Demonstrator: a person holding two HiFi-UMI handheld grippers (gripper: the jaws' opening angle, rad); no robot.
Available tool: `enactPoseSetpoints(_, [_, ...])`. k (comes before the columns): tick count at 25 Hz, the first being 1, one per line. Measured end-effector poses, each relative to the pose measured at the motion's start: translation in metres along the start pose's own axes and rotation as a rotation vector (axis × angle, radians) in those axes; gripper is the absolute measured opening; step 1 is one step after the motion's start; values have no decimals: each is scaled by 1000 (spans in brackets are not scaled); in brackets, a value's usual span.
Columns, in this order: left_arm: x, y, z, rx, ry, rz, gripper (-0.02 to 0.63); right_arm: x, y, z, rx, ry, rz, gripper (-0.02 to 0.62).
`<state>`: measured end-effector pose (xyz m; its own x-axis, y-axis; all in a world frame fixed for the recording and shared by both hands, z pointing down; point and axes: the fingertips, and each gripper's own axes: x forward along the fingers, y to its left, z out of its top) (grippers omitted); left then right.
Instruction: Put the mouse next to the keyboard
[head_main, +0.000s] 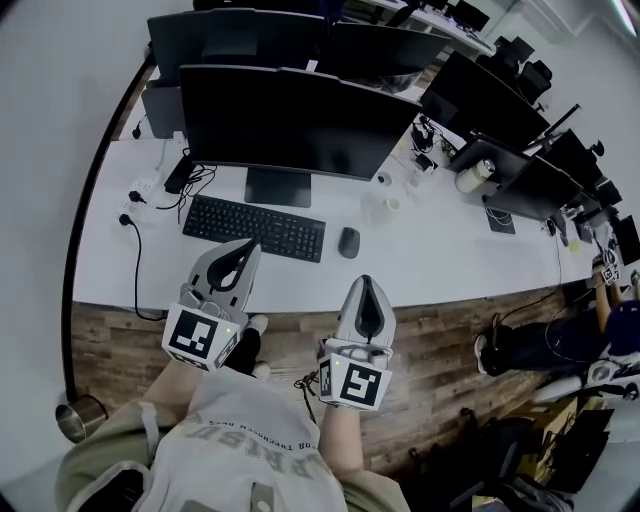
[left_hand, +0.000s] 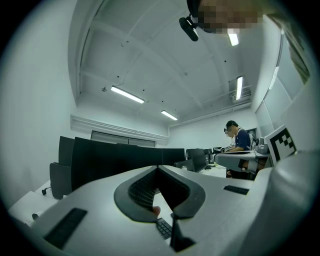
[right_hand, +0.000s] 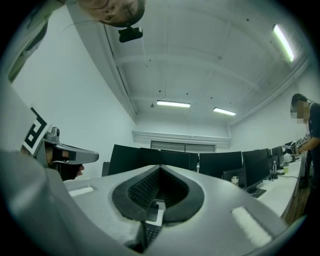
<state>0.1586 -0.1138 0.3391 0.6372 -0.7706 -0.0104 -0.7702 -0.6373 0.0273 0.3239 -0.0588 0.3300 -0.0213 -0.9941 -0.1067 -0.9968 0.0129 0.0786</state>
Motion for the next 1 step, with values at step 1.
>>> enactPoseSetpoints(1, [2,2,-1,-4,0,3,11,3,-1,-1,-1,-1,0,0])
